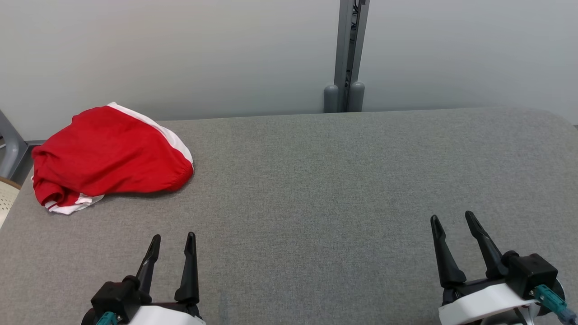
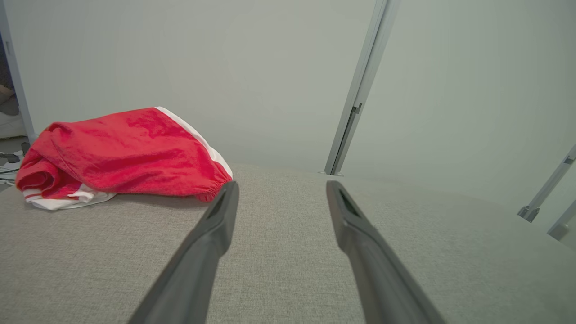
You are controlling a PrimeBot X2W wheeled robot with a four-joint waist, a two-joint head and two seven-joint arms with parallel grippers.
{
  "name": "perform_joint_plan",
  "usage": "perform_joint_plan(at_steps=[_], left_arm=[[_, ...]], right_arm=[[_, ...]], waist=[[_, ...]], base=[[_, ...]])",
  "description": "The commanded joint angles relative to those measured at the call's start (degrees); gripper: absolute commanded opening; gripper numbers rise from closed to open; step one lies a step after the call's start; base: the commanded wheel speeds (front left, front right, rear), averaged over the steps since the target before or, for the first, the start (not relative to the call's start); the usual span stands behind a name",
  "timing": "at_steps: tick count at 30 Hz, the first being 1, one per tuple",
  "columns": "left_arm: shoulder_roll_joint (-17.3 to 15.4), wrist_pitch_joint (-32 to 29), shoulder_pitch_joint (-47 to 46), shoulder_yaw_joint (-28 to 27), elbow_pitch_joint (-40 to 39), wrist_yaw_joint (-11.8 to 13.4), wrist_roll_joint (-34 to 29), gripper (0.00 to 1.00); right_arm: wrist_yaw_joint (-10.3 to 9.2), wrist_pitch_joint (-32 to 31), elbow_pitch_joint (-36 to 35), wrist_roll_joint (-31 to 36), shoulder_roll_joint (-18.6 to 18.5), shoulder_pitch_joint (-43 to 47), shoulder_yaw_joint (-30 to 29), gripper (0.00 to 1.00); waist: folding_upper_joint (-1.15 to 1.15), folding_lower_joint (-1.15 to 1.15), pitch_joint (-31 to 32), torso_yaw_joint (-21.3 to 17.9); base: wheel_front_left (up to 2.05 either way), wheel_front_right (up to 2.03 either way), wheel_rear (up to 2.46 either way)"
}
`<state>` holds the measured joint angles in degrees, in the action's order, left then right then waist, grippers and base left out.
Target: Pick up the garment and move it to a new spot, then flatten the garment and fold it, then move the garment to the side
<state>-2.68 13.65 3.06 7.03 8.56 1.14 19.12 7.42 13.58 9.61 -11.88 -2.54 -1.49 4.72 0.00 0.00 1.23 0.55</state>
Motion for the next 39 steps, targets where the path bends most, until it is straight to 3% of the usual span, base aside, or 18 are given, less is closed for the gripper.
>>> perform_joint_plan(at_steps=[1,11,39], left_arm=[[-0.29,0.45,0.33,0.16,0.14,0.44,-1.08,1.00],[-0.33,1.47,0.57,0.84,1.90,2.00,-3.65,1.00],[-0.33,1.63,0.05,0.27,2.78,1.91,-3.93,1.00]], right_arm=[[0.11,0.57,0.13,1.14,-0.50,-0.23,0.14,1.00],[0.12,1.58,1.32,4.71,-0.56,-0.67,0.38,1.00],[0.12,1.76,1.58,4.76,-0.56,-0.72,0.07,1.00]], waist=[[0.00,0.00,0.00,0.02],[0.00,0.00,0.13,0.14],[0.00,0.00,0.19,0.24]], base=[[0.00,0.00,0.00],[0.00,0.00,0.00],[0.00,0.00,0.00]])
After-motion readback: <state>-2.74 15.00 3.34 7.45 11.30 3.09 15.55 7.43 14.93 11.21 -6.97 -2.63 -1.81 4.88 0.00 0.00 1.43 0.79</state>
